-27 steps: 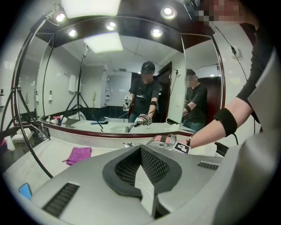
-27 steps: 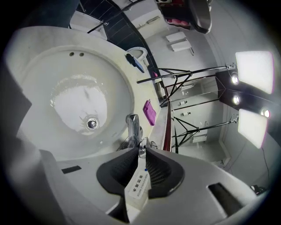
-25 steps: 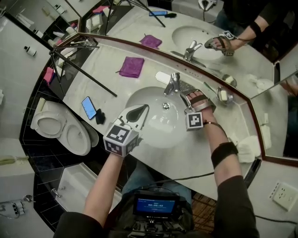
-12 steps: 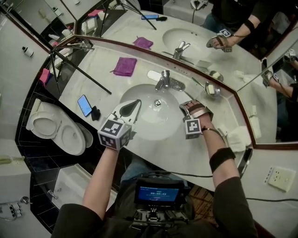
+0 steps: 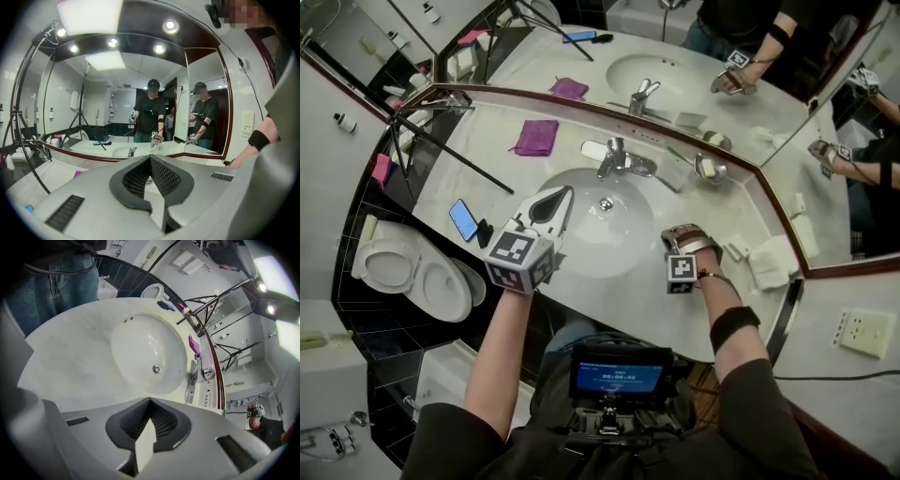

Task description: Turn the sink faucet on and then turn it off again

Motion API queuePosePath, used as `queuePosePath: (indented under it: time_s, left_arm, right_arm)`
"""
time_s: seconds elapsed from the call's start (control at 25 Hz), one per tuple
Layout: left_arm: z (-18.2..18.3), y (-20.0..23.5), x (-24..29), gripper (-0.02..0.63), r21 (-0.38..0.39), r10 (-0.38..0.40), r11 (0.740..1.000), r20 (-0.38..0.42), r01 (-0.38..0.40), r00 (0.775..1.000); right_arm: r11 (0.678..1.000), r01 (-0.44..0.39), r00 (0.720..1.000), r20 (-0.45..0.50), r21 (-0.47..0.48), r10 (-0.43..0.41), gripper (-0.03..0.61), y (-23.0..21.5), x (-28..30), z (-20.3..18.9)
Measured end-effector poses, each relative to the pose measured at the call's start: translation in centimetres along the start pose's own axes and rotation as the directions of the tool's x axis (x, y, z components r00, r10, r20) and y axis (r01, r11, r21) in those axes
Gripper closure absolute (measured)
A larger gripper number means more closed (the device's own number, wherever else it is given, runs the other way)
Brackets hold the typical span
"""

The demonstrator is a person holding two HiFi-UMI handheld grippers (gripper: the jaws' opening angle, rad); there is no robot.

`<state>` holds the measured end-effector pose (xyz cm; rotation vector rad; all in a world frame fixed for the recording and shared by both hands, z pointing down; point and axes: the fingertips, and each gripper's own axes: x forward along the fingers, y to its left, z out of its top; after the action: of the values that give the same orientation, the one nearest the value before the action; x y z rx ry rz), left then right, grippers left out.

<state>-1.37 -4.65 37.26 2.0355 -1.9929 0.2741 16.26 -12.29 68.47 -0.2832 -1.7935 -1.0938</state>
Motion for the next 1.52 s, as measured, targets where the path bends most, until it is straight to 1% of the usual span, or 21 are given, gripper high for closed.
queuePosePath:
  time_s: [0.2, 0.32, 0.44, 0.56, 0.8, 0.96, 1.12, 1.24, 1.52]
  left_arm:
    - [0.4, 0.2, -0.5, 0.612, 0.008, 0.011, 1.000, 0.009, -0.011, 1.000]
    - [0.2, 0.6, -0.8, 0.612, -0.001, 0.023, 1.000, 0.022, -0.023, 0.999]
    - [-0.2, 0.9, -0.9, 0.612, 0.004, 0.026, 1.000, 0.024, -0.026, 0.999]
    - [-0.2, 0.1, -1.1, 0.612, 0.019, 0.005, 1.000, 0.012, -0.005, 1.000]
    - [-0.5, -0.2, -1.1, 0.612, 0.021, -0.005, 1.000, 0.001, 0.005, 1.000]
    - [-0.4, -0.3, -1.0, 0.612, 0.019, -0.013, 1.000, 0.014, 0.013, 1.000]
    - [-0.2, -0.2, -1.1, 0.612, 0.015, -0.019, 1.000, 0.018, 0.019, 1.000]
    - [-0.1, -0.2, -1.0, 0.612, 0.020, -0.017, 1.000, 0.022, 0.017, 1.000]
    - [-0.2, -0.2, -0.7, 0.612, 0.024, -0.027, 0.999, 0.010, 0.027, 1.000]
  right_arm:
    - [0.991, -0.062, 0.998, -0.020, 0.120, 0.065, 0.563, 1.9, 0.0, -1.1]
    - [0.987, -0.087, 0.996, -0.021, 0.137, 0.091, 0.563, 2.4, -0.2, -1.2]
    - [0.984, -0.086, 0.996, -0.022, 0.157, 0.091, 0.563, 2.4, -0.3, -1.3]
    - [0.982, -0.090, 0.995, -0.026, 0.164, 0.095, 0.563, 3.1, -0.4, -1.4]
    - [0.981, -0.095, 0.994, -0.037, 0.168, 0.103, 0.563, 3.4, -0.7, -1.8]
    - [0.982, -0.076, 0.995, -0.047, 0.173, 0.085, 0.563, 3.1, -0.9, -2.4]
    - [0.982, -0.079, 0.994, -0.057, 0.174, 0.090, 0.563, 3.1, -1.2, -2.6]
    - [0.981, -0.059, 0.996, -0.057, 0.184, 0.071, 0.563, 2.7, -1.3, -2.6]
    - [0.977, -0.042, 0.996, -0.065, 0.210, 0.057, 0.563, 2.5, -1.5, -3.0]
